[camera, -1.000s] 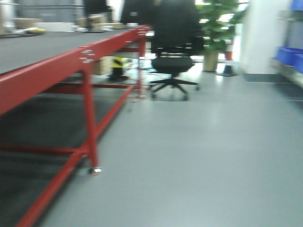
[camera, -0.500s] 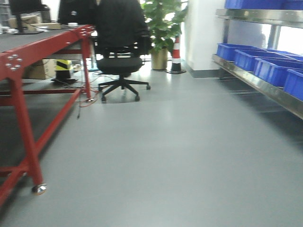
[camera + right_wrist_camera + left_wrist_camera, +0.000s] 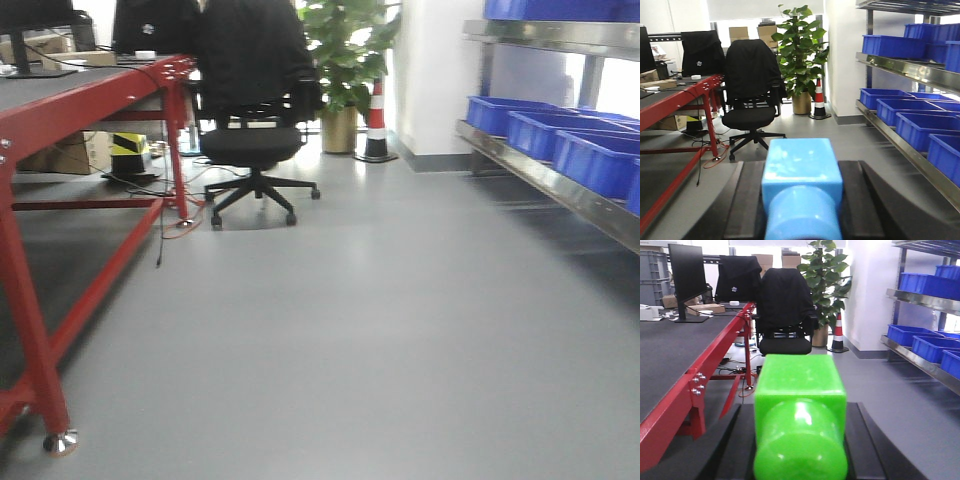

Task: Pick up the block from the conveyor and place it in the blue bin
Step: 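Drive the base to the steel shelf of blue bins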

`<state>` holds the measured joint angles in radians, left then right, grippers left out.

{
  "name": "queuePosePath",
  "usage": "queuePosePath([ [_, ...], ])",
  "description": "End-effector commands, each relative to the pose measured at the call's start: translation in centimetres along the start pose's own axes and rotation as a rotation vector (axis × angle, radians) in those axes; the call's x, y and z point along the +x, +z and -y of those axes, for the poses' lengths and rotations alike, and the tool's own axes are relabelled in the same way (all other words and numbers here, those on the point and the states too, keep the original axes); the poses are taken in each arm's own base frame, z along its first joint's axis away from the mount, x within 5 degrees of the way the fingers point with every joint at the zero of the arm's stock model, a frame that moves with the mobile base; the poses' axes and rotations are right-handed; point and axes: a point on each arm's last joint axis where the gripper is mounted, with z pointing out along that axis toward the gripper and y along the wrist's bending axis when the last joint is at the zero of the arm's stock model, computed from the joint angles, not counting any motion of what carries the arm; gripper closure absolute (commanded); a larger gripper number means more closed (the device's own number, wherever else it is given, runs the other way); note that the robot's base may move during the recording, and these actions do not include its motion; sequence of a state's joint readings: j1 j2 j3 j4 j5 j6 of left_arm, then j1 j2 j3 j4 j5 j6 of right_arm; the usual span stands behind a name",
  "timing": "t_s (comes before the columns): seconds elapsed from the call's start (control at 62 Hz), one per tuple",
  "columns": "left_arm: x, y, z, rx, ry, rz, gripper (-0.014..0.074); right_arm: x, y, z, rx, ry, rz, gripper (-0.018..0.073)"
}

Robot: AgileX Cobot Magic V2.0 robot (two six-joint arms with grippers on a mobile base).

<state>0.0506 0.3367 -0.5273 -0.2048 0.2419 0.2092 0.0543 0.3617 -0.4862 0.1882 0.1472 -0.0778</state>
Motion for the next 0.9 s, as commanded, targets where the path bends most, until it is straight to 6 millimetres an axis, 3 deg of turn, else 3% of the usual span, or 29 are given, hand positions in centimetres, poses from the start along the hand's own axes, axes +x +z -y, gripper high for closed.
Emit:
queuePosePath([
  [0.0,-0.30,-0.13,0.02,0.003,0.000,0.028,0.0708,-0.36,-0.06,-0.01,0.001,-0.005,0.021,0.0721],
  [0.887,-0.30,-0.13,0.02,0.003,0.000,0.028,0.0708,-0.36,-0.06,-0.01,0.001,-0.005,0.021,0.0721],
])
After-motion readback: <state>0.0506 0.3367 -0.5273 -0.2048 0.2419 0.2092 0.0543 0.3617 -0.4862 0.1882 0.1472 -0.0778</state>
